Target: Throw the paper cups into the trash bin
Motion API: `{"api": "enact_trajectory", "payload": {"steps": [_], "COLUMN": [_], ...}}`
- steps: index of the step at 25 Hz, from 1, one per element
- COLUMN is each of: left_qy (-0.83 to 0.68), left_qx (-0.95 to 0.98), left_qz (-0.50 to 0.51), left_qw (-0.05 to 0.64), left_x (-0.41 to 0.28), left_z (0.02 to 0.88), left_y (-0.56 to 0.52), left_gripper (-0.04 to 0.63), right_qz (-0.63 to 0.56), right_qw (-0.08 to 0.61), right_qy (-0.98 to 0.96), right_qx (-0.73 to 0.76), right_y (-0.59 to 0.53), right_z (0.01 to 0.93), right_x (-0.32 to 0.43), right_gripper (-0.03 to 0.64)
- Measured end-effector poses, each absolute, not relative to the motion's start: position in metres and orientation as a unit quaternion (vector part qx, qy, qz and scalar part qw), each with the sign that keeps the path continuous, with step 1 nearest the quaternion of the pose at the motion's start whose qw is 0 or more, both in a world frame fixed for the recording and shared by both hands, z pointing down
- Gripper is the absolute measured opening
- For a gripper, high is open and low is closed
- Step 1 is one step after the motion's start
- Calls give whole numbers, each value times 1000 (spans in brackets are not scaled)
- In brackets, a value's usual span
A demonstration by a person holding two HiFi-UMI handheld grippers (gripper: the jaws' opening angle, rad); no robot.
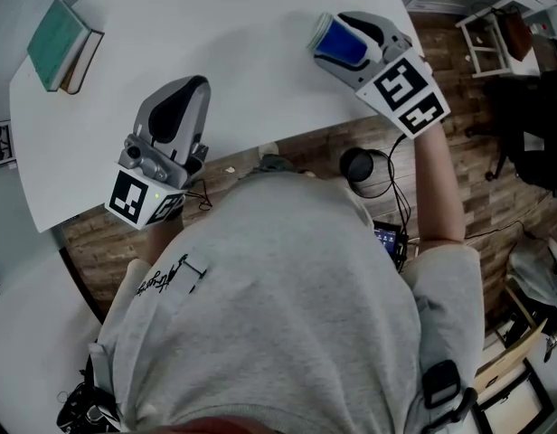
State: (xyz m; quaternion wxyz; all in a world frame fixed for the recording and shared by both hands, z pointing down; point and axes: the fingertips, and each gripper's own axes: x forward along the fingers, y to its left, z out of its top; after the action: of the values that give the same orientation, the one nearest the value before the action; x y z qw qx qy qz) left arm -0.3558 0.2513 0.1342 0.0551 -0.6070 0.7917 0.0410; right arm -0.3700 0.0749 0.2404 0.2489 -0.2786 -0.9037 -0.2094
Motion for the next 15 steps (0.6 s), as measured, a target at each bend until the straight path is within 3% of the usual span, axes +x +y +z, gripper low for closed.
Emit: {"api": "enact_trajectory", "payload": {"steps": [15], "left_qy": [793], "left_qx": [-605], "left_qz": [50], "left_qw": [46], "left_x": [-363], "left_z": [138], "left_y": [246], "left_gripper": [-6], "right_qz": [-219], "right_qw": [302], "right_qy": [-884], "right_qx": [-282], "right_y": [69], "right_z": [265], "right_x": [-387], "right_gripper": [296]}}
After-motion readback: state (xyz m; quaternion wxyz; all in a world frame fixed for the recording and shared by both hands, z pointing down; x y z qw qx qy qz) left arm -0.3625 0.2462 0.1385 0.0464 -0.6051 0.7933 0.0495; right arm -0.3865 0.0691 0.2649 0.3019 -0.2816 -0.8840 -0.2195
